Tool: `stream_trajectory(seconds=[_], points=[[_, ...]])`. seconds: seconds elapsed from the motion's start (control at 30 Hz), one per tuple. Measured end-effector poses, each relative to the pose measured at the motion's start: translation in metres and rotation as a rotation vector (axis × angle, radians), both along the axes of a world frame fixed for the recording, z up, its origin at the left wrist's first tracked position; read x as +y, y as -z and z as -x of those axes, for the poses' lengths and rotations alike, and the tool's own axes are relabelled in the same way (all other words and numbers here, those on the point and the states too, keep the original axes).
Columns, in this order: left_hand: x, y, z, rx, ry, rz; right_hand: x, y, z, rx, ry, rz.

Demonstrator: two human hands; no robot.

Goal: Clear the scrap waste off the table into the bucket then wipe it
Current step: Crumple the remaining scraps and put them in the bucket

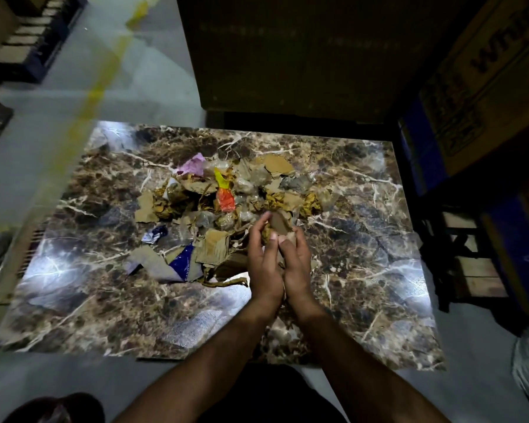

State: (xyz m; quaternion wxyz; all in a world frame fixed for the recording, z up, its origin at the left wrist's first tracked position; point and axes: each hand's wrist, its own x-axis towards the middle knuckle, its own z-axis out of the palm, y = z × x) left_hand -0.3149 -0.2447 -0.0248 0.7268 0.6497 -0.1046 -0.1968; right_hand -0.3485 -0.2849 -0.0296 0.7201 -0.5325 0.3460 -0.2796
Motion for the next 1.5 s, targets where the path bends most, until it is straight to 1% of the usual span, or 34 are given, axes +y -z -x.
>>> stream_trajectory(seconds=[0.17,0.27,0.37,0.4,0.47,0.53,0.6,0.67,0.77,0.9,0.97,1.1,1.27,1.4,1.5], points=[[-0.004,-0.008,-0.005,-0.172,0.017,0.003,-0.005,-0.016,-0.006,-0.016,0.050,0.049],[-0.008,-0.016,-0.006,-0.135,0.054,0.069,-0.008,-0.026,-0.007,-0.038,0.051,0.045],[-0.009,-0.022,-0.007,-0.107,-0.012,0.140,-0.007,-0.036,-0.010,-0.046,0.030,0.064],[-0.009,-0.023,-0.008,-0.103,-0.047,0.152,-0.007,-0.038,-0.012,-0.056,0.034,0.042],[-0.010,-0.026,-0.009,-0.102,-0.101,0.153,-0.006,-0.045,-0.015,-0.057,0.072,-0.075],[-0.010,-0.030,-0.010,-0.105,-0.123,0.152,-0.005,-0.049,-0.016,-0.036,0.090,-0.111],[-0.011,-0.037,-0.010,-0.108,-0.127,0.156,-0.008,-0.050,-0.016,-0.018,0.068,-0.027],[-0.010,-0.043,-0.011,-0.099,-0.137,0.163,-0.009,-0.059,-0.018,-0.036,0.058,0.066],[-0.006,-0.048,-0.014,-0.097,-0.154,0.152,-0.006,-0.067,-0.023,-0.069,0.076,0.150],[0.008,-0.053,-0.021,-0.136,-0.218,0.137,0.005,-0.070,-0.031,-0.127,0.020,0.192],[0.019,-0.056,-0.027,-0.144,-0.234,0.144,0.016,-0.077,-0.037,-0.163,-0.017,0.177],[0.051,-0.068,-0.040,-0.178,-0.271,0.181,0.048,-0.084,-0.055,-0.187,-0.099,0.174],[0.127,-0.081,-0.065,-0.253,-0.476,0.168,0.118,-0.098,-0.087,-0.209,-0.276,0.193],[0.215,-0.089,-0.083,-0.312,-0.700,0.171,0.206,-0.105,-0.114,-0.187,-0.428,0.162],[0.293,-0.089,-0.091,-0.293,-0.820,0.154,0.286,-0.103,-0.127,-0.181,-0.557,0.251]])
